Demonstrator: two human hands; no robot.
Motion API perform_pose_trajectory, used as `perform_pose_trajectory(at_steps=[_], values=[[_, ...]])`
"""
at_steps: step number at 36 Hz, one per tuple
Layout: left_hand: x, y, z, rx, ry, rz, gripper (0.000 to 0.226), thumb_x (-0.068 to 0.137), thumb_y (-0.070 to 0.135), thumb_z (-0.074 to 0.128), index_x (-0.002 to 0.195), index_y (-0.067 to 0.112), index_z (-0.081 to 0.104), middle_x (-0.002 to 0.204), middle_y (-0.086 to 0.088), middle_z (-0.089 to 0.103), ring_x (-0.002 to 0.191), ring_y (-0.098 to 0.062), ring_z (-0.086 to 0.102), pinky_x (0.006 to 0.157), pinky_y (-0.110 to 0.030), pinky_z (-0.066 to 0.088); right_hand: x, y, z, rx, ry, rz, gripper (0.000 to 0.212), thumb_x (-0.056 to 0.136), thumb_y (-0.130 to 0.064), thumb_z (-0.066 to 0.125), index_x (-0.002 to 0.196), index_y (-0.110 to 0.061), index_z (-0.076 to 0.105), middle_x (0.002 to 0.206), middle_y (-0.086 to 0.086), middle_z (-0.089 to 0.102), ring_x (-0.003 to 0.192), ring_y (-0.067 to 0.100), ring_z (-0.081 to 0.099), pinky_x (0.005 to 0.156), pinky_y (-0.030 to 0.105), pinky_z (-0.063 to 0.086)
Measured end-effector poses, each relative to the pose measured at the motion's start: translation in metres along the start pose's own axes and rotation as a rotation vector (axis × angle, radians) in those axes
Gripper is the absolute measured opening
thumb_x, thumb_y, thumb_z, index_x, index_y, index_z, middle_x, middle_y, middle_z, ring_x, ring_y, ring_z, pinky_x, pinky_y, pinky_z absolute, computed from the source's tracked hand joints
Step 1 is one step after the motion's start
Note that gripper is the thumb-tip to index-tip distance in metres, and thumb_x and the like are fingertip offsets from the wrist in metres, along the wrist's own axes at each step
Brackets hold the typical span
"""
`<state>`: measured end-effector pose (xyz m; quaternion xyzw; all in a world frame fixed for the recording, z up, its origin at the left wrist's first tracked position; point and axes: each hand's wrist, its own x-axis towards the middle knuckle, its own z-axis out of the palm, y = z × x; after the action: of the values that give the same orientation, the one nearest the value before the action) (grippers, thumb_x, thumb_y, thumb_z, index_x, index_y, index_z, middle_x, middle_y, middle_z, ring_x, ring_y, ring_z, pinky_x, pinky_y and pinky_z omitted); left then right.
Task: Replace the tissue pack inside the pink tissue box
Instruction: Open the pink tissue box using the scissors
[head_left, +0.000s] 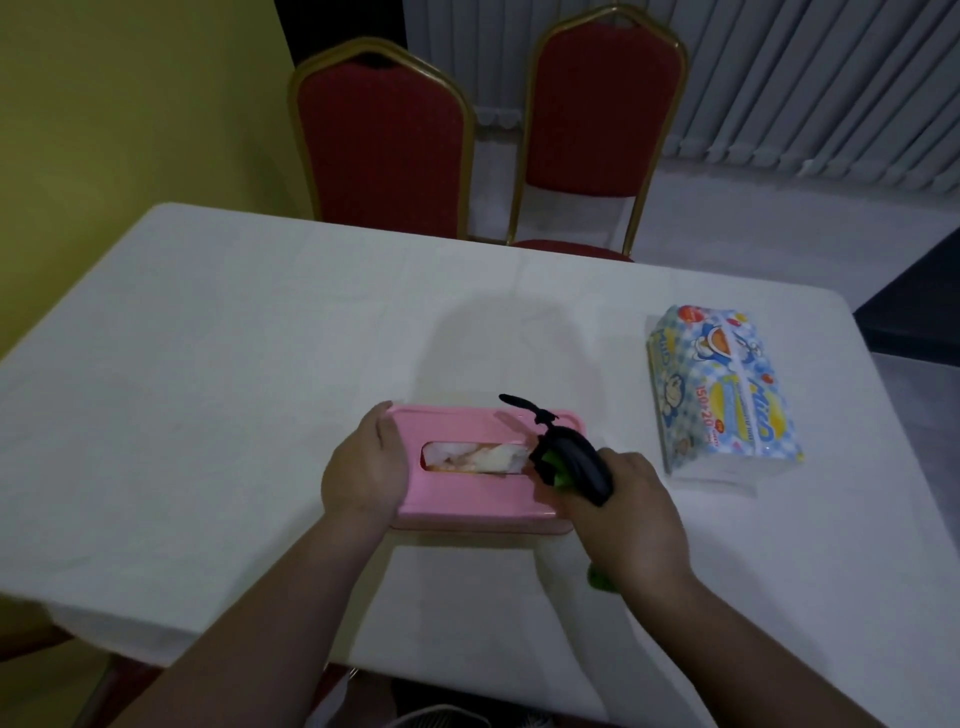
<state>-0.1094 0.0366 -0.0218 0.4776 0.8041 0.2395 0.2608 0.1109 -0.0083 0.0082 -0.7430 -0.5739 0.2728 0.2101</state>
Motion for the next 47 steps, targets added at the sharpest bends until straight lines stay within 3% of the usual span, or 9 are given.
perform_pose_trajectory(at_steps=[11, 14, 21, 26, 29, 32, 35, 40, 47], values=[[0.007, -0.001, -0.001, -0.015, -0.011, 0.011, 0.043, 0.100, 0.026, 0.023, 0.123, 0.021, 0.058, 0.117, -0.011, 0.065, 0.107, -0.032, 0.057, 0.090, -0.037, 0.044, 0.049, -0.015, -0.006, 0.010, -0.034, -0.028, 0.028, 0.077, -0.044, 0.065, 0.088, -0.019, 0.062, 0.086, 0.002, 0.062, 0.074, 0.020, 0.060, 0.064, 0.034, 0.048], [0.012, 0.001, -0.003, 0.014, -0.033, 0.023, 0.042, 0.100, 0.024, 0.025, 0.125, 0.019, 0.058, 0.120, -0.011, 0.064, 0.109, -0.032, 0.056, 0.091, -0.035, 0.042, 0.060, -0.014, -0.013, 0.046, -0.143, -0.046, 0.023, 0.079, -0.030, 0.065, 0.100, -0.020, 0.063, 0.089, 0.002, 0.066, 0.078, 0.019, 0.058, 0.063, 0.029, 0.044], [0.040, 0.022, -0.013, 0.052, -0.281, 0.054, 0.043, 0.097, 0.023, 0.027, 0.127, 0.021, 0.057, 0.133, -0.007, 0.056, 0.118, -0.027, 0.051, 0.099, -0.035, 0.040, 0.043, -0.001, -0.033, -0.090, -0.314, -0.077, 0.031, 0.076, -0.022, 0.069, 0.107, -0.024, 0.064, 0.092, -0.001, 0.067, 0.083, 0.017, 0.060, 0.063, 0.025, 0.044], [0.053, 0.047, -0.011, 0.004, -0.322, -0.097, 0.031, 0.090, 0.037, 0.046, 0.091, 0.014, 0.066, 0.103, -0.009, 0.063, 0.089, -0.028, 0.058, 0.081, -0.031, 0.047, -0.006, 0.002, -0.019, -0.037, -0.345, -0.103, 0.030, 0.070, -0.022, 0.073, 0.100, -0.020, 0.068, 0.095, 0.002, 0.070, 0.089, 0.020, 0.064, 0.074, 0.030, 0.047], [0.051, 0.051, -0.003, -0.107, -0.308, -0.034, 0.029, 0.084, 0.040, 0.059, 0.093, 0.015, 0.073, 0.093, 0.001, 0.064, 0.092, -0.019, 0.061, 0.085, -0.027, 0.049, -0.032, 0.002, -0.005, -0.072, -0.376, -0.113, 0.022, 0.069, -0.037, 0.066, 0.088, -0.027, 0.061, 0.090, -0.002, 0.065, 0.087, 0.018, 0.062, 0.069, 0.028, 0.042], [0.046, 0.054, 0.004, -0.171, -0.334, 0.066, 0.022, 0.082, 0.036, 0.065, 0.084, 0.017, 0.076, 0.081, 0.010, 0.068, 0.079, -0.009, 0.062, 0.073, -0.024, 0.050, -0.049, 0.006, 0.008, -0.082, -0.377, -0.139, 0.018, 0.061, -0.049, 0.051, 0.069, -0.035, 0.043, 0.074, -0.003, 0.053, 0.070, 0.010, 0.056, 0.058, 0.021, 0.037], [0.042, 0.057, 0.012, -0.238, -0.280, 0.088, 0.022, 0.085, 0.031, 0.059, 0.082, 0.016, 0.075, 0.086, 0.007, 0.069, 0.083, -0.009, 0.061, 0.076, -0.025, 0.049, -0.054, 0.007, 0.013, -0.059, -0.355, -0.131, 0.021, 0.058, -0.056, 0.045, 0.064, -0.038, 0.036, 0.068, -0.005, 0.046, 0.060, 0.009, 0.047, 0.055, 0.020, 0.037], [0.040, 0.054, 0.018, -0.339, -0.226, 0.092, 0.027, 0.089, 0.024, 0.050, 0.076, 0.020, 0.073, 0.085, 0.012, 0.068, 0.082, -0.006, 0.060, 0.068, -0.023, 0.045, -0.043, 0.000, 0.016, -0.084, -0.303, -0.096, 0.018, 0.073, -0.036, 0.064, 0.076, -0.033, 0.046, 0.080, -0.004, 0.055, 0.074, 0.016, 0.055, 0.061, 0.028, 0.041], [0.039, 0.055, 0.018, -0.522, -0.228, -0.003, 0.026, 0.081, 0.015, 0.052, 0.067, 0.011, 0.073, 0.075, -0.004, 0.070, 0.076, -0.021, 0.064, 0.066, -0.033, 0.050, 0.009, -0.026, 0.031, -0.033, -0.156, -0.054, 0.020, 0.075, -0.046, 0.057, 0.084, -0.028, 0.055, 0.079, -0.003, 0.060, 0.068, 0.014, 0.059, 0.064, 0.032, 0.053]])
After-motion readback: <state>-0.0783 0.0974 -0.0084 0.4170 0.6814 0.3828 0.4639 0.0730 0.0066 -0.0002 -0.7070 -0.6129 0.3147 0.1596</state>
